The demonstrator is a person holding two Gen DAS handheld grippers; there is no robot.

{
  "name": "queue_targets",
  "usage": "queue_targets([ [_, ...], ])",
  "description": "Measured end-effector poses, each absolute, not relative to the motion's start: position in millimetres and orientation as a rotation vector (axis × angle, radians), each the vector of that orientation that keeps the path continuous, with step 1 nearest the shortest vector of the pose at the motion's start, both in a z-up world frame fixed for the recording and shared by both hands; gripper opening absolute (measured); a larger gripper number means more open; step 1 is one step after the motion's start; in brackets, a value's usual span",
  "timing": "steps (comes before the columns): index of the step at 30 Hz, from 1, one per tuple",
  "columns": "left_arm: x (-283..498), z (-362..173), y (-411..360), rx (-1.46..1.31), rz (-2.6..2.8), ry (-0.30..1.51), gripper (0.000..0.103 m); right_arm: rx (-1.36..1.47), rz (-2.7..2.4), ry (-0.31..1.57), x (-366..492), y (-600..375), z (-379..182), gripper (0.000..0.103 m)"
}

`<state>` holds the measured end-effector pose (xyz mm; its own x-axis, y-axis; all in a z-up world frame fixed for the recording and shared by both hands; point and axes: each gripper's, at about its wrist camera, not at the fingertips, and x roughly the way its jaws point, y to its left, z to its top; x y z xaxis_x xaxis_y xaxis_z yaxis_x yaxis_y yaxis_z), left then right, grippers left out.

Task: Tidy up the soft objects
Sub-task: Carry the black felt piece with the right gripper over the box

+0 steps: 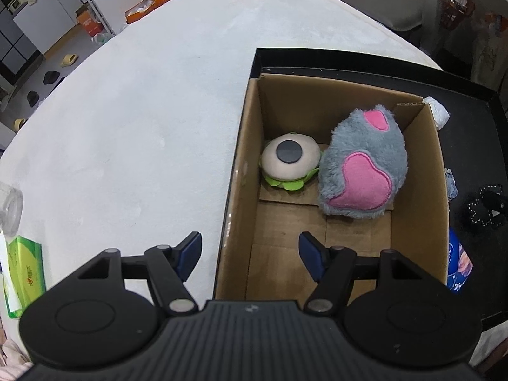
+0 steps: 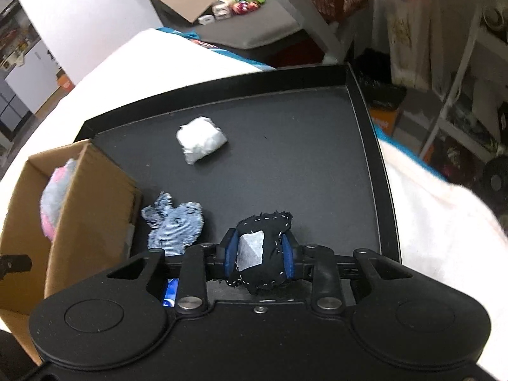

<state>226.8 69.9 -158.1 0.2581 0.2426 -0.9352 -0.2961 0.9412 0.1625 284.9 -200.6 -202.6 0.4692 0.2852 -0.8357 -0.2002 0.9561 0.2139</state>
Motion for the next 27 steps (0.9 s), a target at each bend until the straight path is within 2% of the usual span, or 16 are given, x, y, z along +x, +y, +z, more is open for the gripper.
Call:
queue_targets([
  [27, 207, -139, 93, -0.122, 0.327, 1.197, 0.066, 0.070, 0.321, 0.903, 270, -180, -135, 0.029],
])
